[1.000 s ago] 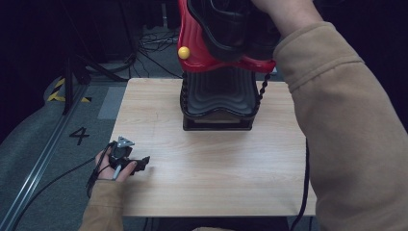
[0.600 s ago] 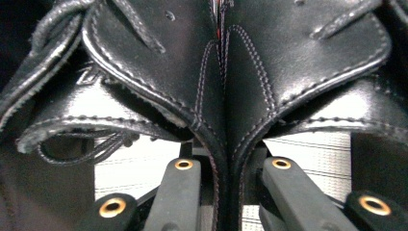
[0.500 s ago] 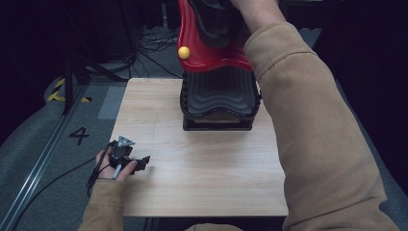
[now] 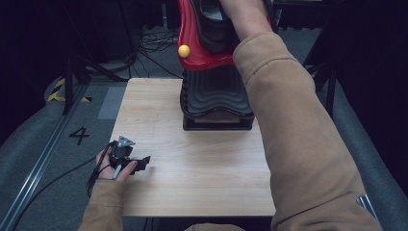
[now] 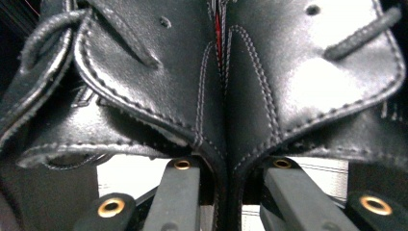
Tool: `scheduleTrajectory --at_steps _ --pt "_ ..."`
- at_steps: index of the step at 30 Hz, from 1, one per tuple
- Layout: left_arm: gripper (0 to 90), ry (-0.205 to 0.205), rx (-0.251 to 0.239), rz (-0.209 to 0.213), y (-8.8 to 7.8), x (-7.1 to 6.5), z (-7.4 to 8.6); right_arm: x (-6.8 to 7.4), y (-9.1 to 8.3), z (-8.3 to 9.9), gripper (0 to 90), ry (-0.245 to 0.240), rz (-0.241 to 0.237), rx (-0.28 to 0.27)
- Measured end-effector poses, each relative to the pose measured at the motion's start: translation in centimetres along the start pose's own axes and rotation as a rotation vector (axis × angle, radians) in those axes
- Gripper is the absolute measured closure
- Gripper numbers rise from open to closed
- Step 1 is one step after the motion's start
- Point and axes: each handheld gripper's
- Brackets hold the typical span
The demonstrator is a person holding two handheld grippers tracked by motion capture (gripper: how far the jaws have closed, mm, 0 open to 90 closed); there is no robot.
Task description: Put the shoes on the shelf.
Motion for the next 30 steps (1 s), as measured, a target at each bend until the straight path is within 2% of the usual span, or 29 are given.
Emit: scheduleTrajectory --at_steps 5,8,9,11,15,18,23,25,26,30 --pt "18.0 -0.001 -0.002 0.005 0.1 0.0 0.0 -0.1 0.7 0.2 81.7 -0.002 0.014 0.005" --pt "18.0 -0.006 -0.013 0.000 0.3 -0.2 0.0 -0.3 1.5 0.5 81.2 0.020 0.012 0.018" --pt "18.0 -0.006 -0.008 0.002 0.2 -0.2 0.0 -0.3 1.6 0.6 80.8 0.020 0.001 0.003" --pt "18.0 -0.005 -0.006 0.004 0.1 -0.1 0.0 0.0 1.6 0.8 80.2 0.014 0.016 0.003" --pt "18.0 -0.009 -0.013 -0.005 0.2 -0.2 0.0 -0.1 1.1 0.8 79.2 0.051 0.035 0.058" --pt "18.0 -0.008 -0.013 0.000 0.2 -0.3 0.0 -0.6 0.9 1.0 77.1 0.084 0.003 0.082" --pt "18.0 -0.002 -0.014 -0.002 0.1 -0.4 -0.1 -0.7 0.6 1.0 68.9 0.078 -0.020 0.093" --pt "18.0 0.001 -0.004 0.004 0.0 -0.3 -0.2 -0.7 0.3 1.1 63.5 0.073 -0.055 0.096" --pt "18.0 0.002 -0.003 0.004 0.1 -0.4 -0.2 -0.7 0.2 1.1 62.9 0.068 -0.053 0.096" --pt "18.0 0.014 0.001 0.005 0.0 -0.4 -0.2 -1.1 -1.0 1.2 58.3 0.054 -0.078 0.082"
Point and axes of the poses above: each handheld gripper's, and its own axes: y roughly forward along the jaws, z roughly out of its underside, x roughly to its left, and after that the axes turned 6 degrees about y, right-handed
